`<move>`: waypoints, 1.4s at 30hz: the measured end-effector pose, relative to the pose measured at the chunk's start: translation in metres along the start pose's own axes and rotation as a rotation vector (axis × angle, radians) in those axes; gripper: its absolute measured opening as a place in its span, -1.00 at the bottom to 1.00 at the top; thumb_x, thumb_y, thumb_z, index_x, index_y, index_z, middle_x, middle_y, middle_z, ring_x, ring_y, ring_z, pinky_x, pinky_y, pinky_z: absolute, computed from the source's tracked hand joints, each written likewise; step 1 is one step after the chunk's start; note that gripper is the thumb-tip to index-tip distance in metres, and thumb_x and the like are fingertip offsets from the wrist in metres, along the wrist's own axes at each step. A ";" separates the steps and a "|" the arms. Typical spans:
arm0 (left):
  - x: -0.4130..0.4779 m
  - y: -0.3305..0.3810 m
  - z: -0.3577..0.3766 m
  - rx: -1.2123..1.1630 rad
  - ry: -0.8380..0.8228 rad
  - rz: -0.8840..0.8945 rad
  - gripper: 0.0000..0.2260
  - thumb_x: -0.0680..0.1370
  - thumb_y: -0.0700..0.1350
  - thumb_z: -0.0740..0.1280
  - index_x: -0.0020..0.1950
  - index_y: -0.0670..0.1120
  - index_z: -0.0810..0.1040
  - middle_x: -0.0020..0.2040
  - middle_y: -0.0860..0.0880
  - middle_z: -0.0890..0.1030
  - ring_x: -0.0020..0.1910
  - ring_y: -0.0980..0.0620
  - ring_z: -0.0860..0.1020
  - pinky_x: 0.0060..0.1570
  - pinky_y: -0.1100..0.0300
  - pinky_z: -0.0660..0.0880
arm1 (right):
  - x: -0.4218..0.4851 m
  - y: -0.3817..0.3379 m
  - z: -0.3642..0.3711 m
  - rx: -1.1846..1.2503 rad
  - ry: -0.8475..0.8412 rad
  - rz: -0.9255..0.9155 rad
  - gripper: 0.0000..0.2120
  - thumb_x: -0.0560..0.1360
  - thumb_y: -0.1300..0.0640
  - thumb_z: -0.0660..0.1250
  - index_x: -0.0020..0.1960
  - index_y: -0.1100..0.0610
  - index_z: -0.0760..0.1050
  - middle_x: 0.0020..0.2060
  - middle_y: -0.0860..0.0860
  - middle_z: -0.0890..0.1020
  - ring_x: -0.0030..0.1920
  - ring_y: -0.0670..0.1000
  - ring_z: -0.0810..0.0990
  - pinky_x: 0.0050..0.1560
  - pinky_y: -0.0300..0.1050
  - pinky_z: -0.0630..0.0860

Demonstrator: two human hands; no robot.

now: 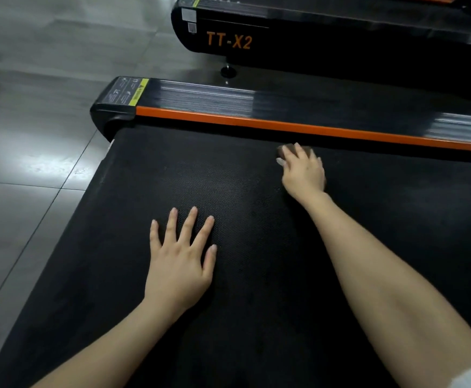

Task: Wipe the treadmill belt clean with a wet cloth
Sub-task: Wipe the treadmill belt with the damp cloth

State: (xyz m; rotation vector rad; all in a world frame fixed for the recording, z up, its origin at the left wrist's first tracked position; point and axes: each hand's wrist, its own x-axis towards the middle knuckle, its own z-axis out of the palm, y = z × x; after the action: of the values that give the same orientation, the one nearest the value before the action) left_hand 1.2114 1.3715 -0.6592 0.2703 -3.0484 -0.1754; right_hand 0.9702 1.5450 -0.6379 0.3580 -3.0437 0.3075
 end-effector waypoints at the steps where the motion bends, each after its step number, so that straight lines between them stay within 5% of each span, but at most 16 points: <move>1: 0.000 0.000 0.000 0.003 -0.003 0.001 -0.50 0.57 0.16 -0.03 0.46 0.04 0.32 0.47 -0.09 0.32 0.48 -0.22 0.19 0.41 -0.27 0.04 | 0.000 -0.014 0.004 0.000 0.024 0.045 -0.59 0.62 0.01 0.02 0.47 -0.02 0.24 0.50 0.06 0.17 0.46 0.26 0.13 0.46 0.13 0.03; 6: 0.001 0.000 -0.001 0.012 -0.003 0.001 -0.50 0.56 0.15 -0.01 0.45 0.04 0.35 0.46 -0.10 0.34 0.47 -0.23 0.22 0.39 -0.28 0.07 | -0.044 -0.087 0.025 0.085 -0.017 -0.425 -0.60 0.60 0.05 0.08 0.42 -0.02 0.34 0.47 0.06 0.25 0.44 0.28 0.19 0.44 0.12 0.11; 9: 0.000 -0.002 -0.001 0.008 -0.003 0.008 -0.50 0.57 0.16 -0.03 0.46 0.05 0.34 0.47 -0.09 0.32 0.48 -0.22 0.20 0.40 -0.27 0.06 | -0.040 -0.069 0.014 0.065 -0.088 -0.665 -0.61 0.59 0.06 0.13 0.42 -0.02 0.35 0.46 0.05 0.28 0.45 0.23 0.21 0.44 0.12 0.13; 11: 0.000 -0.002 -0.001 -0.001 0.000 0.010 -0.50 0.57 0.17 -0.03 0.46 0.05 0.32 0.48 -0.09 0.31 0.48 -0.21 0.18 0.41 -0.27 0.05 | -0.015 -0.036 0.009 -0.006 -0.035 -0.568 -0.61 0.59 0.08 0.15 0.42 -0.01 0.34 0.46 0.07 0.29 0.43 0.21 0.24 0.39 0.14 0.18; 15: 0.000 0.000 -0.001 0.001 0.003 0.003 -0.49 0.57 0.16 -0.03 0.46 0.03 0.33 0.47 -0.11 0.32 0.48 -0.23 0.18 0.40 -0.29 0.07 | 0.025 0.002 0.002 0.013 0.055 0.116 -0.60 0.62 0.00 0.06 0.44 0.00 0.27 0.47 0.10 0.23 0.44 0.25 0.17 0.43 0.20 0.09; 17: 0.000 0.001 -0.001 -0.003 0.000 0.002 -0.49 0.57 0.16 -0.03 0.46 0.03 0.32 0.47 -0.11 0.31 0.48 -0.24 0.18 0.40 -0.30 0.06 | 0.028 -0.030 0.009 0.024 0.055 0.237 -0.59 0.60 0.04 0.07 0.44 0.03 0.26 0.48 0.13 0.19 0.44 0.30 0.13 0.44 0.17 0.03; 24: 0.000 -0.001 -0.001 -0.015 0.002 0.007 -0.49 0.57 0.17 -0.05 0.48 0.06 0.29 0.49 -0.09 0.28 0.50 -0.22 0.15 0.42 -0.28 0.03 | 0.013 -0.123 0.025 0.032 -0.105 -0.417 -0.57 0.63 0.01 0.01 0.50 -0.09 0.14 0.53 0.00 0.09 0.50 0.19 0.03 0.49 0.06 -0.06; 26: 0.000 -0.003 -0.001 -0.019 0.011 0.011 -0.49 0.57 0.17 -0.05 0.48 0.06 0.30 0.49 -0.09 0.29 0.50 -0.21 0.15 0.42 -0.28 0.04 | 0.025 -0.093 0.021 -0.037 -0.064 -0.426 -0.57 0.63 0.02 0.04 0.49 -0.10 0.16 0.52 0.01 0.11 0.50 0.17 0.05 0.47 0.09 -0.01; 32: 0.000 -0.001 0.000 -0.027 0.008 -0.002 -0.49 0.57 0.17 -0.05 0.48 0.06 0.28 0.49 -0.08 0.28 0.50 -0.20 0.13 0.43 -0.27 0.00 | 0.035 -0.046 0.017 0.000 0.010 -0.025 -0.57 0.63 0.04 0.02 0.49 -0.05 0.19 0.53 0.02 0.08 0.50 0.20 0.03 0.48 0.13 -0.05; 39: 0.000 -0.002 -0.002 -0.027 -0.010 -0.011 -0.47 0.56 0.18 -0.09 0.49 0.08 0.27 0.51 -0.07 0.26 0.51 -0.18 0.11 0.44 -0.23 -0.04 | -0.060 -0.069 0.016 0.084 -0.100 -0.637 -0.60 0.61 0.08 0.10 0.43 -0.03 0.32 0.49 0.01 0.23 0.48 0.19 0.14 0.46 0.08 0.08; 42: 0.000 -0.003 -0.001 -0.033 -0.019 -0.016 -0.46 0.56 0.19 -0.13 0.50 0.08 0.24 0.52 -0.05 0.22 0.52 -0.17 0.07 0.45 -0.21 -0.08 | -0.054 -0.007 0.003 0.039 -0.037 -0.546 -0.59 0.57 0.07 0.09 0.41 0.02 0.37 0.45 0.08 0.30 0.44 0.23 0.23 0.41 0.10 0.17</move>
State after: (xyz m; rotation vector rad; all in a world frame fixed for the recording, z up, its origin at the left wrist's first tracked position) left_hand 1.2120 1.3684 -0.6581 0.2921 -3.0593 -0.2295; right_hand 1.0241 1.5497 -0.6439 1.1684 -2.8199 0.3217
